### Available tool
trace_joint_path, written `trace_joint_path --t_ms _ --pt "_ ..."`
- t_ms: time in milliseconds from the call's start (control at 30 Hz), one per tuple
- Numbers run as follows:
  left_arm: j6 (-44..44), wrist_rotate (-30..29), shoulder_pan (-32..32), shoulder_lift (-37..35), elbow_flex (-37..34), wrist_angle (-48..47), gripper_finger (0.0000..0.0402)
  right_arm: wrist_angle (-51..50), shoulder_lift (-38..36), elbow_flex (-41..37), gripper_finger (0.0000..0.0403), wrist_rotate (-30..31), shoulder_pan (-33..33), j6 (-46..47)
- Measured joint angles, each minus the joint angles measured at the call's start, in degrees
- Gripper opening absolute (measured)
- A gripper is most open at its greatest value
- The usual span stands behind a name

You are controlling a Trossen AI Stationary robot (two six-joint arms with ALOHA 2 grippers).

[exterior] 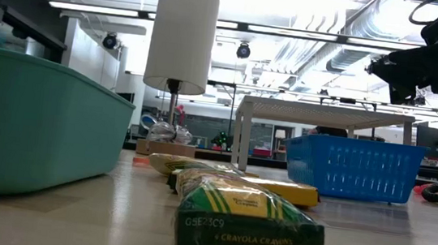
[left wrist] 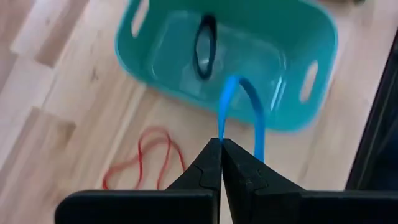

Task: Pick & Place Office Desk Supplies
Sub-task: Put the blue rubber band into the green bin

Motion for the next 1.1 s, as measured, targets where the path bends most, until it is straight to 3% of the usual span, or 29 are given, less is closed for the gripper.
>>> trace_joint_path --t_ms 167,467,1100 --pt "7.96 0.37 6.69 0.00 0.07 5.00 0.0001 0.00 -0.01 0.01 0.0166 0.00 0.02 0.00" --pt "17.37 6.48 16.44 0.39 0.11 9.17 0.0001 0.00 -0.01 0.02 0.0166 -0.01 0.02 0.00" --pt "16.87 10.49 17.22 7.52 0.11 8.82 0.0001 0.00 -0.02 0.02 0.0166 0.00 0.01 0.00"
